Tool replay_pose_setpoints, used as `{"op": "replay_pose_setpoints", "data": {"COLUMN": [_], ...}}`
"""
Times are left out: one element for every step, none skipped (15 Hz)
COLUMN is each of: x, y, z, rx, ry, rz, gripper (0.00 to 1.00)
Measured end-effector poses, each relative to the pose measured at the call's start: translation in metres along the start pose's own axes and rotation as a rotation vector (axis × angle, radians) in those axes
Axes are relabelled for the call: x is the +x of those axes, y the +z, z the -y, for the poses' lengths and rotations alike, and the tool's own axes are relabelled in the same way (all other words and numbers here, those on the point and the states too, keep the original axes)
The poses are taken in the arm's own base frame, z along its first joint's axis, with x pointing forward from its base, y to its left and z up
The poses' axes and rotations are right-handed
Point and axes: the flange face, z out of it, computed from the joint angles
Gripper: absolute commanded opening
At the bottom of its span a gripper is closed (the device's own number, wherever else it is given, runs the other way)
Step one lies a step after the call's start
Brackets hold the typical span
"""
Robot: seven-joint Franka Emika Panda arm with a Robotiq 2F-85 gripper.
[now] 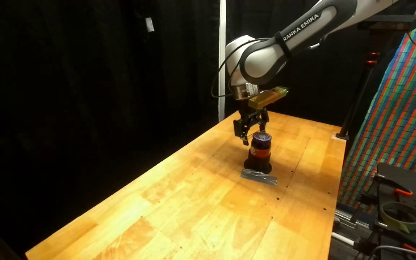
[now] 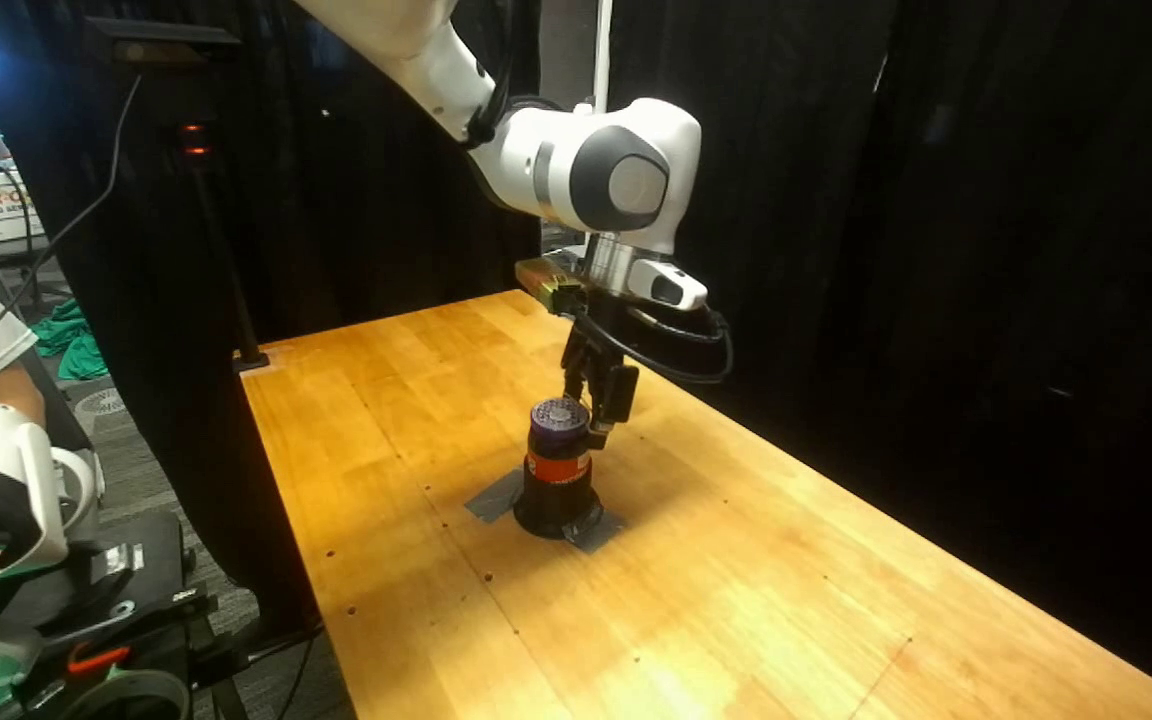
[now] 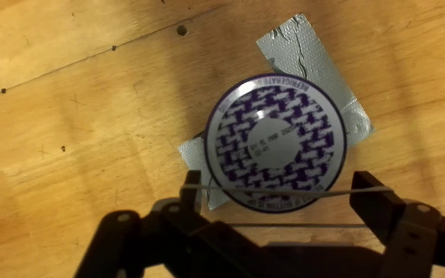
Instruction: Put a rubber band around the base of the cup
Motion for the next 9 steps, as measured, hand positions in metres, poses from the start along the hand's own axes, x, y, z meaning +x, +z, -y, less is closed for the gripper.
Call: {"op": "replay_pose_setpoints", "data": {"x": [0.0,0.0,-0.0002,-0.0002,-0.0006,-0.0013,-0.0025,-0.0038,-0.0059], "y": [0.0035,0.0053,0.0064,0.0061,0.0053,0.0043,0.0037,0.0038,0.0044], "z": [0.0015,0.0027,0.0033,0.0032,0.0029,0.0024,0.002,0.0014,0.0008], "rx": [0.008,0.014,0.017,0.017,0.018,0.018,0.017,0.016,0.012], "ry": [-0.017,-0.031,-0.046,-0.054,-0.06,-0.065,-0.068,-0.072,-0.075], "rz": [0.02,0.034,0.048,0.058,0.067,0.078,0.092,0.106,0.123], "gripper": [1.0,1.0,1.0,1.0,1.0,1.0,1.0,1.0,1.0]}}
